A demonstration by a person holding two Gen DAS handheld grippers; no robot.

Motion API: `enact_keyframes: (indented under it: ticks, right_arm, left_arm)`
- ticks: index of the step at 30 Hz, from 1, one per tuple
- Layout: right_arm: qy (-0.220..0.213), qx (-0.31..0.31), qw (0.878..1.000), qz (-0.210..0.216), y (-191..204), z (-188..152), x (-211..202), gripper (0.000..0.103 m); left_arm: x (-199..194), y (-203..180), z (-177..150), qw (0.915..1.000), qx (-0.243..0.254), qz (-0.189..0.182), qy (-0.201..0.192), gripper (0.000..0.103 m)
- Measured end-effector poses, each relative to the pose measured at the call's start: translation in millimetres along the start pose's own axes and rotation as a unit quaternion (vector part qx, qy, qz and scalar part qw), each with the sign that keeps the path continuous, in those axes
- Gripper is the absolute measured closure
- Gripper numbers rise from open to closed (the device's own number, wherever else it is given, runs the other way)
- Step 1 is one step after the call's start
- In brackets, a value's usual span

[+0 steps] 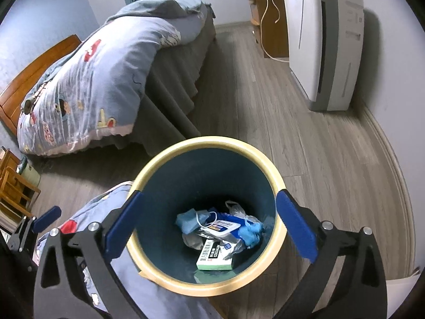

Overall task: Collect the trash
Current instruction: 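Move both open tools back over the cushion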

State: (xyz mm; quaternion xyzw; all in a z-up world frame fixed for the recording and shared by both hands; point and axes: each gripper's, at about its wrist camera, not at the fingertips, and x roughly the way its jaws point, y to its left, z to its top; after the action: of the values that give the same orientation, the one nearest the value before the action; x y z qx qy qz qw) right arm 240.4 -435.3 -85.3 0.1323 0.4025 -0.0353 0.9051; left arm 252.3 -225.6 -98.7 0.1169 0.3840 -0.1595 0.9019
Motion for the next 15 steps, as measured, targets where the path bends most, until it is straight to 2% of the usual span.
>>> enact_keyframes:
  ticks: [6, 12, 15]
  right_arm:
    - [-0.022, -0.057, 0.998, -0.017, 33, -5, -29, 0.006]
    - [-0.039, -0.035, 0.999, 0.001, 58, -13, -63, 0.006]
    - [-0.041, -0.045, 0.998, 0.013, 78, -22, -76, 0.006]
  left_arm:
    - [-41, 19, -18, 0.9999, -0.004, 0.004, -0.009, 0.006]
    - [-90, 49, -44, 0.9995, -0.017, 0.015, -0.023, 0.005]
    - [-110, 67, -60, 0.9993, -0.019, 0.025, -0.019, 0.005]
